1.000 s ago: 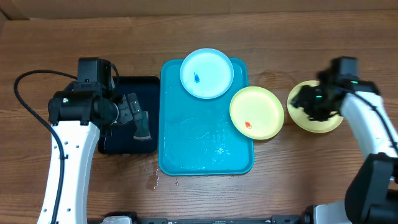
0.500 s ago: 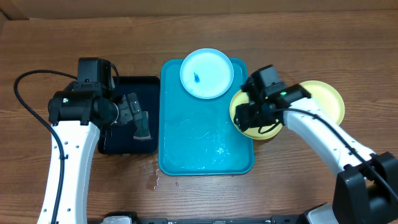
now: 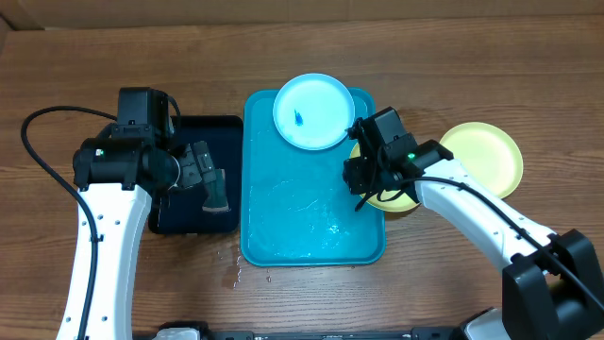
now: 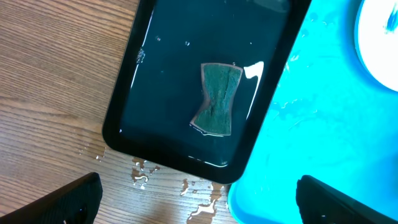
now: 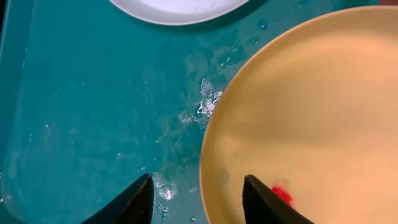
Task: Clean dirty plates on tray and stack at the side
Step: 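Release the plate and move the right gripper to the red-stained yellow plate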
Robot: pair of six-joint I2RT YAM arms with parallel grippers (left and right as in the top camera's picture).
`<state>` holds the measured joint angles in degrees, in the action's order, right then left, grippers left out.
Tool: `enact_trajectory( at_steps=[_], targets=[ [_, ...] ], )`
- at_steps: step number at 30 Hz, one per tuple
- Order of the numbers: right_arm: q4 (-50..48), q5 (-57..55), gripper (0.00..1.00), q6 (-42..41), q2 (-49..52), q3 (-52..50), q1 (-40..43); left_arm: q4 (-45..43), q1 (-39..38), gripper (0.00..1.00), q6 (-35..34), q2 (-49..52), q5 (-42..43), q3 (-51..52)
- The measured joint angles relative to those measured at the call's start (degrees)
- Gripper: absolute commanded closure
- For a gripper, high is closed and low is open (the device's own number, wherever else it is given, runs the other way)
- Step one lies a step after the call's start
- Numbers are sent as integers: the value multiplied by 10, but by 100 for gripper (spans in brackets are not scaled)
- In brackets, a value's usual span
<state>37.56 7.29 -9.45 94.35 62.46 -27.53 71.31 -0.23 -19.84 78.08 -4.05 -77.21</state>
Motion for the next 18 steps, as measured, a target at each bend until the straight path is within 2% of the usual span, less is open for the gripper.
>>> enact_trajectory(
  at_steps=[11, 18],
  targets=[
    [-35, -14, 64, -8, 35, -11, -8, 0, 0, 0, 0, 0, 0, 0],
    [-40, -16, 93, -10, 59, -13, -23, 0, 0, 0, 0, 0, 0, 0]
  ],
)
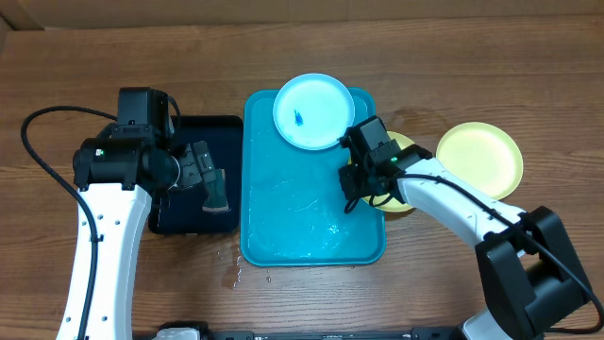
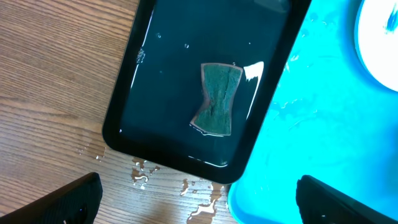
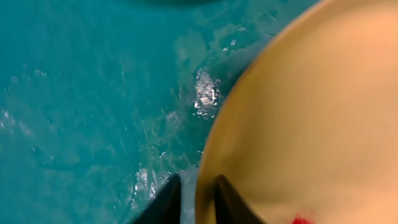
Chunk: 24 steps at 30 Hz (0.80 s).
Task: Clean dirty plates on tray and stack at the side
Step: 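Release the plate and move the right gripper to the red-stained yellow plate, then grip the red-stained plate's rim and slide it toward the tray center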
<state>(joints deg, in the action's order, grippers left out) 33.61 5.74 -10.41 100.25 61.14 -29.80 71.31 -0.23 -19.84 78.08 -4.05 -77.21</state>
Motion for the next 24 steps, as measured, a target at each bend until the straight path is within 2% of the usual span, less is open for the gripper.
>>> enact_trajectory(
  at_steps=[1, 5, 11, 18, 24],
  targets=[
    [-2, -1, 96, -3, 0, 0, -2, 0, 0, 0, 0, 0, 0, 0],
    [-6, 0, 96, -20, 0, 0, -9, 0, 0, 0, 0, 0, 0, 0],
    [-36, 40, 96, -88, 0, 0, -37, 0, 0, 0, 0, 0, 0, 0],
    [-97, 50, 96, -188, 0, 0, -128, 0, 0, 0, 0, 0, 0, 0],
    [-109, 2, 96, -271, 0, 0, -188, 0, 0, 0, 0, 0, 0, 0]
  ],
)
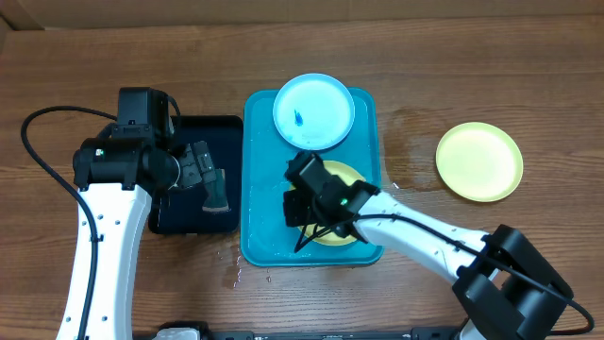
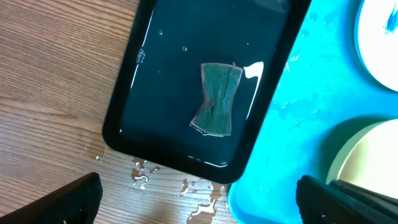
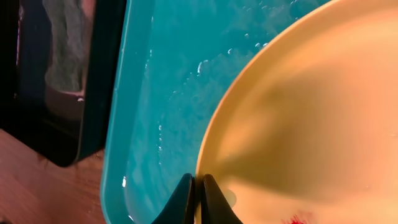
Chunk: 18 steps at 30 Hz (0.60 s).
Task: Clean dirty plates on tray and stack at the side
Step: 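Grip the red-stained plate's rim and slide it toward the tray center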
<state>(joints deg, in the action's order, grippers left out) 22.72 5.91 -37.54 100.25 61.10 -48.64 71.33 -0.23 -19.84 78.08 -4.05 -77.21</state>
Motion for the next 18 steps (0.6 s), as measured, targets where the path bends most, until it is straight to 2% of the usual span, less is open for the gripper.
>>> enact_trajectory(
  at_steps=[9, 11, 14, 16, 18],
  targets=[
    [-51, -24, 95, -38, 0, 0, -13, 0, 0, 0, 0, 0, 0, 0],
    [-60, -25, 85, -42, 0, 0, -13, 0, 0, 0, 0, 0, 0, 0],
    [-66, -26, 79, -44, 0, 0, -13, 0, 0, 0, 0, 0, 0, 0],
    [-66, -28, 71, -42, 0, 0, -12, 0, 0, 0, 0, 0, 0, 0],
    [-51, -28, 69, -35, 0, 0, -8, 0, 0, 0, 0, 0, 0, 0]
  ],
)
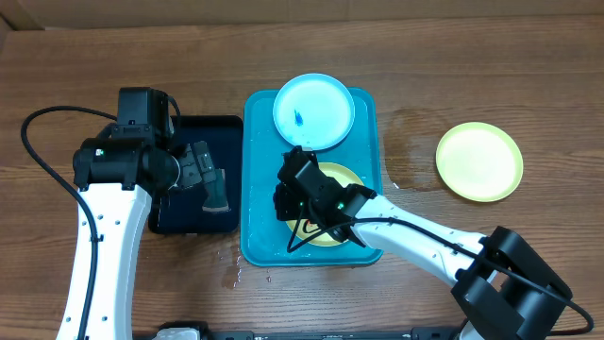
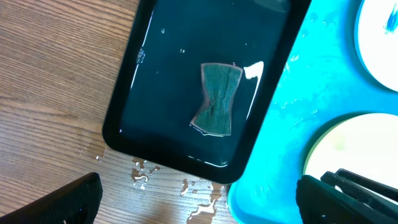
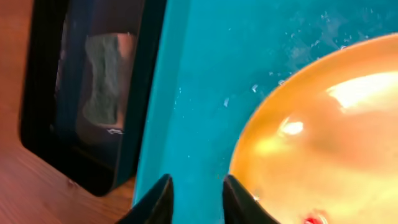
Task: Clean dirty plates on tray and stack at the side
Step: 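Grip the red-stained plate's rim and slide it toward the tray center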
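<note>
A yellow plate [image 1: 335,203] with a red stain [image 3: 313,219] lies flat in the teal tray [image 1: 264,227]. My right gripper [image 3: 196,200] is open at the plate's left rim, with bare tray showing between its fingers. A white plate [image 1: 313,111] with a blue stain sits at the tray's far end. A clean yellow-green plate [image 1: 478,161] rests on the table to the right. My left gripper [image 2: 199,208] hangs open above the black water tray [image 2: 124,112], where a green sponge [image 2: 217,98] lies.
Water droplets [image 2: 143,174] spot the wood in front of the black tray. A damp patch [image 1: 406,132] marks the table between the teal tray and the yellow-green plate. My right arm [image 1: 425,241] stretches across the tray's near right corner.
My right gripper was shut on the yellow plate's rim; now it is open and the plate lies in the tray, a little further left. The left arm is unchanged.
My right gripper stood open around the rim of the stained yellow plate at the tray's right edge. It was then shut on the rim. Later the plate was inside the tray, still gripped, and now it lies there released. The left gripper stayed open over the sponge.
</note>
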Robot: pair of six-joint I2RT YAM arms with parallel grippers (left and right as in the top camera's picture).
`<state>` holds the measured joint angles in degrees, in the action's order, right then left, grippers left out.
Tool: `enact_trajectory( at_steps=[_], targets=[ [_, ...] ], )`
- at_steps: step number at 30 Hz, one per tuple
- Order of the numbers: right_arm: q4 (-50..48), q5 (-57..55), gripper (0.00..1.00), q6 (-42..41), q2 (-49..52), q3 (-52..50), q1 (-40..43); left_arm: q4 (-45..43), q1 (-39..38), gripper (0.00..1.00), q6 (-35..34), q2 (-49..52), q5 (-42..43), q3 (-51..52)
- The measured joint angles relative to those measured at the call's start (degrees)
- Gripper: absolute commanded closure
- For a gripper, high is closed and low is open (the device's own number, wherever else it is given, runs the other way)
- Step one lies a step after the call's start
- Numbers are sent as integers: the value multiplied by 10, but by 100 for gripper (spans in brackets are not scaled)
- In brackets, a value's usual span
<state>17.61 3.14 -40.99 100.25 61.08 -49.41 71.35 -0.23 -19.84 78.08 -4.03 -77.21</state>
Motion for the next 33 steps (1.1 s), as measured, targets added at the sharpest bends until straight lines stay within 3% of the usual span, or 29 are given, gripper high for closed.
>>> enact_trajectory(
  at_steps=[3, 8, 9, 11, 13, 18, 23, 33],
  targets=[
    [70, 1, 62, 5, -1, 5, 21, 0, 0, 0, 0, 0, 0, 0],
    [203, 5, 14, 48, -37, 33, 101, 0, 0, 0, 0, 0, 0, 0],
    [226, 3, 10, 62, -54, 40, 118, 0, 0, 0, 0, 0, 0, 0],
    [265, 3, 13, 85, -79, 49, 142, 0, 0, 0, 0, 0, 0, 0],
    [302, 3, 25, 119, -101, 55, 163, 0, 0, 0, 0, 0, 0, 0],
    [326, 3, 40, 196, -105, 48, 184, 0, 0, 0, 0, 0, 0, 0],
    [258, -6, 50, 229, -104, -1, 184, 0, 0, 0, 0, 0, 0, 0],
    [59, -40, 56, 245, -104, -116, 184, 0, 0, 0, 0, 0, 0, 0]
  ],
)
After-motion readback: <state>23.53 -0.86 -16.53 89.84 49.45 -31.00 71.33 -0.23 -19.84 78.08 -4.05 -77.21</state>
